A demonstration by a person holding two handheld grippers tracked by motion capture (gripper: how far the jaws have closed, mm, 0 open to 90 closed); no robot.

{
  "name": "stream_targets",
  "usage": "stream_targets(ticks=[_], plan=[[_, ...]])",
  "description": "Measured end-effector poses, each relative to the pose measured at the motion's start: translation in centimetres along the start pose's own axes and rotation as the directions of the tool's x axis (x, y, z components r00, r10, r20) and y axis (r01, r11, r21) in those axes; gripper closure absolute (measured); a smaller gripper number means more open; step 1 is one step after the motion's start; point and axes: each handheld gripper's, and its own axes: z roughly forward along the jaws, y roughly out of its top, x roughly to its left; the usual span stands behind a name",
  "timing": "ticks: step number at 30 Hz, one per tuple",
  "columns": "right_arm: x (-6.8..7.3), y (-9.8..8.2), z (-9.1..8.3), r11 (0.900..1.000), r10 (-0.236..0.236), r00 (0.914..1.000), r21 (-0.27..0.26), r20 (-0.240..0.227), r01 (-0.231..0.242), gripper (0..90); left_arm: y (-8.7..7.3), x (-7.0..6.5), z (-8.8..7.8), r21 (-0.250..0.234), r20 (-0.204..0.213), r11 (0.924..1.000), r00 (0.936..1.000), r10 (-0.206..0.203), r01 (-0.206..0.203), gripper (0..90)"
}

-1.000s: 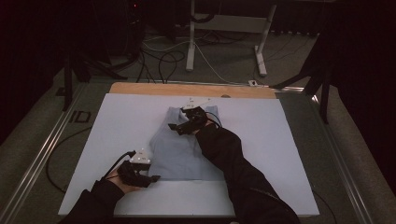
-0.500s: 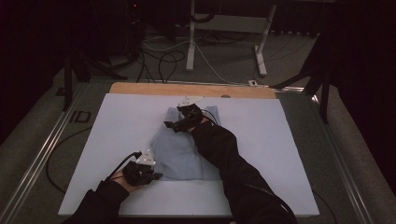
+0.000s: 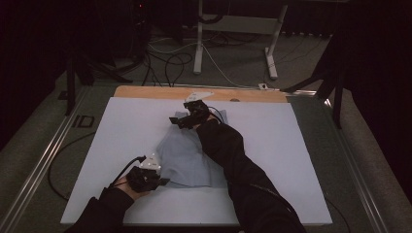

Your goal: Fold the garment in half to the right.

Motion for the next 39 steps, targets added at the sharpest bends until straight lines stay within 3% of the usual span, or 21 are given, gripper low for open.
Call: stream_targets(ticks=[11, 17, 20, 27, 35, 39], plan=[[-1.4, 0.7, 2.5, 0.998, 0.043, 0.9983, 0.043, 0.039, -0.045, 9.1, 0.0, 0.1, -0.3, -0.031, 0.002, 0.9995, 1.0000, -0.007, 0.007, 87.5], [-1.8, 0.4, 3.7, 0.994, 0.067, 0.9952, 0.085, 0.071, -0.073, 16.9, 0.0, 0.1, -0.3, -0.031, -0.002, 0.9995, 1.0000, -0.009, 0.009, 87.5], [-2.1, 0.3, 4.6, 0.988, 0.091, 0.9900, 0.119, 0.108, -0.103, 24.3, 0.0, 0.0, -0.3, -0.035, -0.004, 0.9994, 1.0000, -0.007, 0.007, 87.5], [-2.6, 0.2, 6.0, 0.977, 0.106, 0.9834, 0.168, 0.147, -0.130, 36.4, 0.0, 0.0, -0.3, -0.038, 0.000, 0.9993, 1.0000, -0.004, 0.004, 87.5], [-2.8, -0.6, 7.5, 0.960, 0.125, 0.9732, 0.225, 0.193, -0.168, 41.4, 0.0, 0.1, -0.3, -0.042, 0.002, 0.9991, 1.0000, -0.003, 0.003, 87.5], [-3.0, -0.7, 7.9, 0.953, 0.109, 0.9681, 0.254, 0.225, -0.167, 44.2, 0.0, 0.1, -0.3, -0.040, 0.003, 0.9992, 1.0000, -0.001, 0.001, 87.5]])
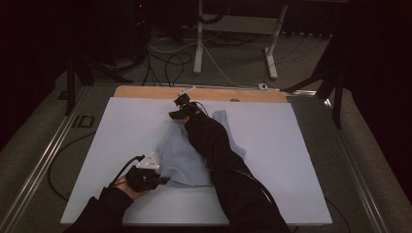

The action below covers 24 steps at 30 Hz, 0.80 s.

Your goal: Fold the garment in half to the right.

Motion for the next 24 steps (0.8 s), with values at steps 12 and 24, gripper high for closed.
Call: stream_targets(ticks=[12, 24], plan=[[0.26, -0.29, 0.75, 0.996, -0.053, 0.9977, 0.077, 0.043, 0.049, 59.9, 0.02, -0.06, 0.05, 0.002, 0.001, 1.0000, 1.0000, 0.005, -0.005, 87.5], [0.72, -0.13, 0.58, 0.988, -0.127, 0.9881, 0.105, 0.087, 0.117, 81.2, -0.02, -0.02, 0.17, 0.002, 0.001, 1.0000, 1.0000, 0.000, 0.000, 87.5]])
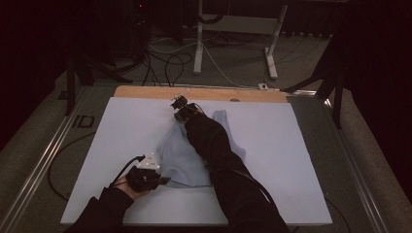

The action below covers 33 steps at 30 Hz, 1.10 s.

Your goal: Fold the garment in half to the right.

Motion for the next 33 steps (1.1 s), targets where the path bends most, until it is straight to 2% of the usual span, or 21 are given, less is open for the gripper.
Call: stream_targets(ticks=[1, 3, 5, 11, 19, 22, 25, 28, 33], plan=[[0.0, 0.1, -0.1, 1.000, -0.006, 1.0000, 0.000, 0.000, 0.006, 86.0, 0.0, 0.0, 0.0, 0.001, -0.003, 1.0000, 1.0000, 0.000, 0.000, 87.5], [-0.1, 0.1, -0.4, 1.000, 0.007, 0.9999, -0.006, -0.015, -0.007, 87.1, 0.0, 0.0, 0.0, 0.001, -0.001, 1.0000, 1.0000, -0.004, 0.004, 87.5], [-0.1, 0.2, -0.6, 1.000, -0.018, 0.9998, -0.007, -0.008, 0.018, 87.4, 0.0, 0.0, 0.0, 0.001, -0.002, 1.0000, 1.0000, -0.001, 0.001, 87.5], [-0.4, 0.5, -1.6, 0.999, -0.024, 0.9997, -0.034, -0.006, 0.024, 87.6, 0.1, 0.0, -0.1, -0.004, -0.002, 1.0000, 1.0000, -0.003, 0.003, 87.5], [-0.7, 0.8, -2.8, 0.998, 0.000, 0.9998, -0.064, -0.017, -0.001, 87.7, 0.2, -0.1, -0.2, -0.011, -0.001, 0.9999, 1.0000, -0.004, 0.004, 87.5], [-0.8, 0.9, -3.2, 0.998, -0.016, 0.9997, -0.069, -0.018, 0.014, 87.6, 0.3, -0.2, -0.2, -0.011, -0.001, 0.9999, 1.0000, 0.004, -0.004, 87.5], [-1.0, 1.2, -3.7, 0.996, -0.002, 0.9998, -0.087, -0.022, 0.000, 87.7, 0.5, -0.4, -0.3, -0.013, -0.002, 0.9999, 1.0000, 0.009, -0.009, 87.5], [-1.1, 1.4, -4.3, 0.995, -0.015, 0.9998, -0.098, -0.016, 0.013, 87.6, 0.7, -0.5, -0.5, -0.019, -0.002, 0.9997, 0.9999, 0.013, -0.013, 87.5], [-1.4, 1.7, -5.4, 0.994, -0.011, 0.9998, -0.113, -0.014, 0.009, 87.6, 1.2, -0.7, -0.9, -0.030, 0.000, 0.9993, 0.9997, 0.023, -0.023, 87.5]])
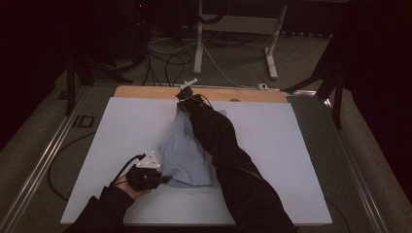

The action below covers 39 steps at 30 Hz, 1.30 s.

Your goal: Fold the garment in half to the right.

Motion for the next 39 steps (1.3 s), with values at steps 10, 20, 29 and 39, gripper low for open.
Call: stream_targets(ticks=[10, 20, 29, 39], plan=[[-0.7, 0.0, -1.4, 1.000, 0.013, 0.9999, -0.018, -0.009, -0.013, 87.6, 1.4, -0.5, 0.1, -0.001, 0.009, 0.9994, 0.9994, 0.033, -0.033, 87.5], [-1.6, -0.3, -3.1, 0.998, 0.030, 0.9995, -0.048, -0.008, -0.030, 87.6, 2.9, -1.2, 0.3, 0.004, 0.017, 0.9972, 0.9971, 0.074, -0.074, 87.5], [-2.7, -1.0, -4.9, 0.997, 0.046, 0.9989, -0.068, 0.002, -0.046, 87.6, 4.1, -1.7, 0.6, 0.000, 0.033, 0.9951, 0.9945, 0.099, -0.099, 87.5], [-4.0, -1.7, -6.7, 0.993, 0.063, 0.9979, -0.098, 0.016, -0.061, 87.5, 5.8, -2.4, 1.1, 0.002, 0.049, 0.9905, 0.9893, 0.137, -0.138, 87.5]])
